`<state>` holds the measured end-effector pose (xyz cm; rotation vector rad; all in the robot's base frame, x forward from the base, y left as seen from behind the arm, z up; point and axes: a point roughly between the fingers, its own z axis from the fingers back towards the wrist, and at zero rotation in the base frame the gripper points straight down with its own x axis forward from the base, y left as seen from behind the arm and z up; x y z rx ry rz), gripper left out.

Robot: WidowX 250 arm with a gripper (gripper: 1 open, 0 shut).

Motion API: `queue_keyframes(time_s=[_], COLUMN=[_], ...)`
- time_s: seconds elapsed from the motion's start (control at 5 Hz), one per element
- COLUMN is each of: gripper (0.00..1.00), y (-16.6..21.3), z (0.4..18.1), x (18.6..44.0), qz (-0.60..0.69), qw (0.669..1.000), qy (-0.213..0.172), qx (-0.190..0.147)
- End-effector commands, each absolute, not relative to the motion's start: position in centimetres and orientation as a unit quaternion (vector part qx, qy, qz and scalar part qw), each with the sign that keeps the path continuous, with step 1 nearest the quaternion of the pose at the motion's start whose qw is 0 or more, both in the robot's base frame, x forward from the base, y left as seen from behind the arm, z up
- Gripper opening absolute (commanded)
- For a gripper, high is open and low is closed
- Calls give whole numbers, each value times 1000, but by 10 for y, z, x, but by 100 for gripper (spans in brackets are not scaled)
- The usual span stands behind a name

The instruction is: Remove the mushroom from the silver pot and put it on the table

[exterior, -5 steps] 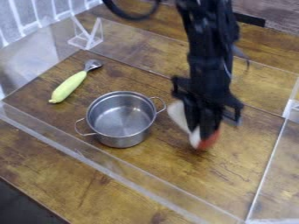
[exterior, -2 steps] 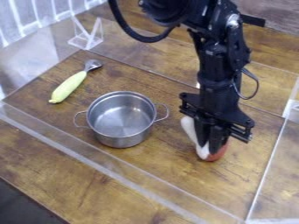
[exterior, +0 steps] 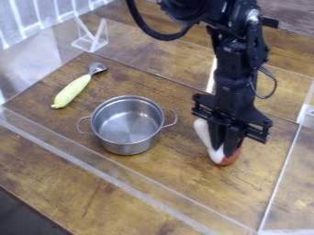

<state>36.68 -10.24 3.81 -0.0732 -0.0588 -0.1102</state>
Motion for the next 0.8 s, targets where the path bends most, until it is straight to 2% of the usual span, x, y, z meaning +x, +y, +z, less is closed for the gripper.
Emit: queue_keyframes(time_s=[0.0, 0.4, 0.6], gripper=[0, 0, 0], y=[-89, -49, -43], z=[37, 39, 51], x=[371, 370, 375], qz=[-6, 28, 4], qw=[999, 999, 1000], qy=[-30, -22, -17], qx=[-28, -21, -18])
